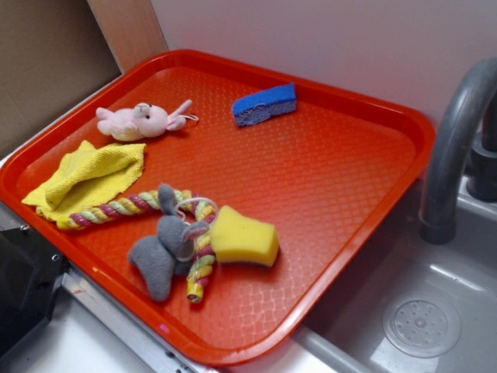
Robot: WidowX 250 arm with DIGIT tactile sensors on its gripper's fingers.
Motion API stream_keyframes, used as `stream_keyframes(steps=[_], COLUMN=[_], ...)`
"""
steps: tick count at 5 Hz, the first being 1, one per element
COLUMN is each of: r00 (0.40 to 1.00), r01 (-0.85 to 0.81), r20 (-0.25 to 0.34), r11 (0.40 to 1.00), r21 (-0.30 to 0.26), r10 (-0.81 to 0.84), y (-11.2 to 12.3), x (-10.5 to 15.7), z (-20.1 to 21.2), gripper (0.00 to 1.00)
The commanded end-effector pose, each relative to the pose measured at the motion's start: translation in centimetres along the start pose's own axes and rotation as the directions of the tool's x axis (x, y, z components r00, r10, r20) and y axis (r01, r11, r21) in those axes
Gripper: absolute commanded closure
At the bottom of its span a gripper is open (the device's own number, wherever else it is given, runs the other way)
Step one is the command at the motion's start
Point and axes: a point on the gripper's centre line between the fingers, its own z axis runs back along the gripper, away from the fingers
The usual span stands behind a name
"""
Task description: Grab the gray animal.
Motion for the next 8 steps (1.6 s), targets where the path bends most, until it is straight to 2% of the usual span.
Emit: stream_keyframes(steps=[1,2,3,4,6,7,8], r00=[0.995,0.993,0.990,0.979,0.952,0.940,0.931], r01=[-0.025,0.054,0.138,0.199,0.278,0.291,0.294], r20=[0.100,0.112,0.058,0.017,-0.090,-0.156,-0.198], r11=[0.998,0.989,0.972,0.954,0.948,0.951,0.952], r21=[-0.056,-0.136,-0.192,-0.223,-0.157,-0.108,-0.087], r10=[0.030,-0.039,-0.129,-0.201,-0.294,-0.305,-0.306], y=[-1.5,-3.3,-5.6,-7.6,-9.3,-9.2,-9.3], x=[0.8,1.1,0.9,0.3,-0.8,-1.2,-1.3], z=[-5.3,-8.8,-12.9,-15.8,-19.1,-21.4,-22.8], gripper=[0.00,0.00,0.00,0.00,0.00,0.00,0.00])
